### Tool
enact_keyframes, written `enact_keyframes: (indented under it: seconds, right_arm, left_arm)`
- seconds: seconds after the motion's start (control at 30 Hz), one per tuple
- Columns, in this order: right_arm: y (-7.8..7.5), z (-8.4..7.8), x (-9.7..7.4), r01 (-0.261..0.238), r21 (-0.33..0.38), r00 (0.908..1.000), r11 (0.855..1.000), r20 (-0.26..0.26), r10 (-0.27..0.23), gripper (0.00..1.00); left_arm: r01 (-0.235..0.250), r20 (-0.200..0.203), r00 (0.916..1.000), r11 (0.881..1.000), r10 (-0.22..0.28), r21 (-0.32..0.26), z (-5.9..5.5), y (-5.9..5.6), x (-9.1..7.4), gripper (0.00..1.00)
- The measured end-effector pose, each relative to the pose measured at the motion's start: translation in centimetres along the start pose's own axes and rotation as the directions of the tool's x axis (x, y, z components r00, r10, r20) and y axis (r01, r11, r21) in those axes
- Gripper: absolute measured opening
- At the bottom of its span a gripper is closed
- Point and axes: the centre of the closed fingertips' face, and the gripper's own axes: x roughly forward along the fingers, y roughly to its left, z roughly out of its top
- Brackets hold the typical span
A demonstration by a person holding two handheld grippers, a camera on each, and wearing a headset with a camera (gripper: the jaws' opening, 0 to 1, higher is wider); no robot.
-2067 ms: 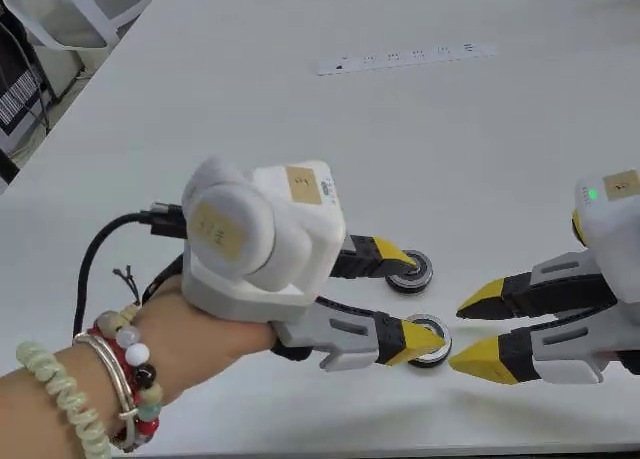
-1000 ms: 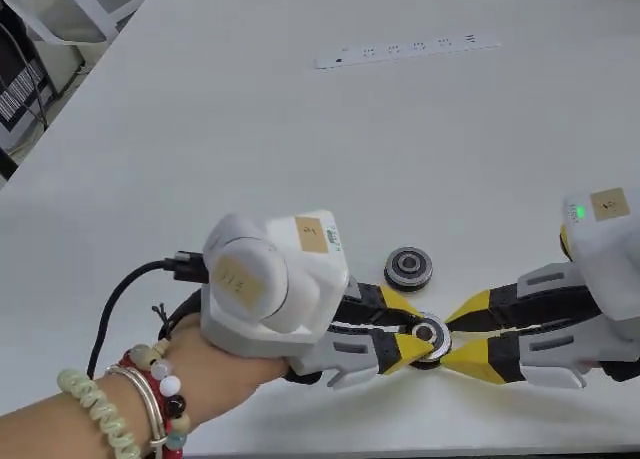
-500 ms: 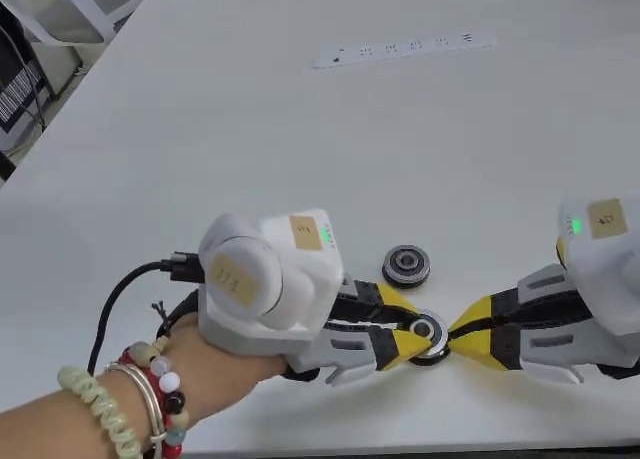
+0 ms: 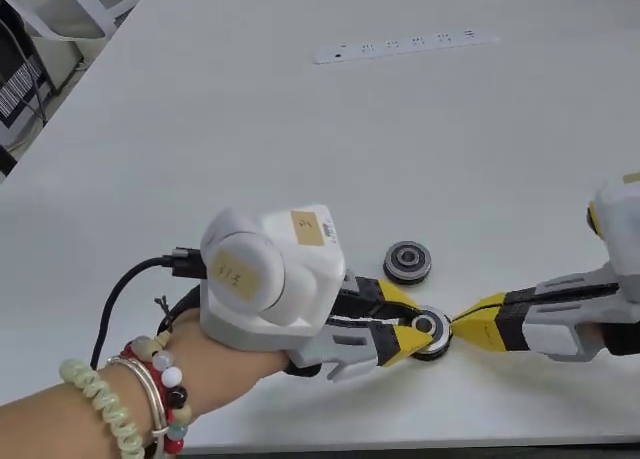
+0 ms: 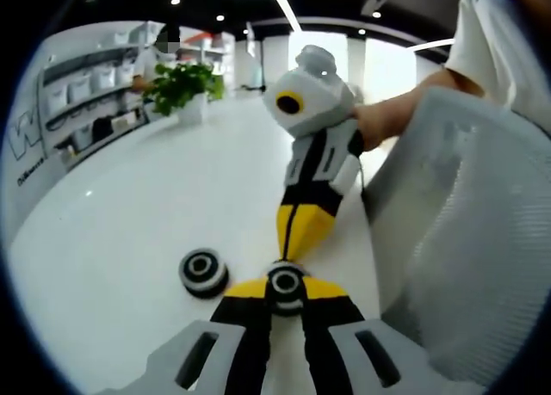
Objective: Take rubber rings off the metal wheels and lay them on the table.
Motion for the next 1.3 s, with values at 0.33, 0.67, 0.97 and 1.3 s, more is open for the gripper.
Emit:
enact_keyframes:
  seconds: [0.33, 0.67, 0.97, 1.3]
  right_arm:
    - [0.2, -0.3, 0.2, -0.008, 0.091, 0.9997, 0.996, -0.024, 0.010, 0.00]
    - [0.8, -0.2, 0.2, -0.037, 0.149, 0.9992, 0.988, -0.007, 0.039, 0.00]
    - [1.2, 0.0, 0.4, -0.065, 0.179, 0.9978, 0.982, 0.002, 0.066, 0.00]
    - [1.7, 0.2, 0.6, -0.105, 0.194, 0.9944, 0.975, 0.018, 0.104, 0.00]
  left_arm:
    - [-0.007, 0.005, 1.0000, 1.000, 0.007, 0.006, 0.0, 0.1, 0.0, 0.13]
    - [-0.010, 0.008, 0.9999, 1.000, 0.010, 0.016, -0.1, 0.1, -0.1, 0.13]
    - [-0.014, 0.007, 0.9999, 1.000, 0.013, 0.025, -0.1, 0.0, -0.1, 0.13]
    - [-0.015, 0.011, 0.9998, 1.000, 0.015, 0.021, -0.1, 0.0, -0.1, 0.13]
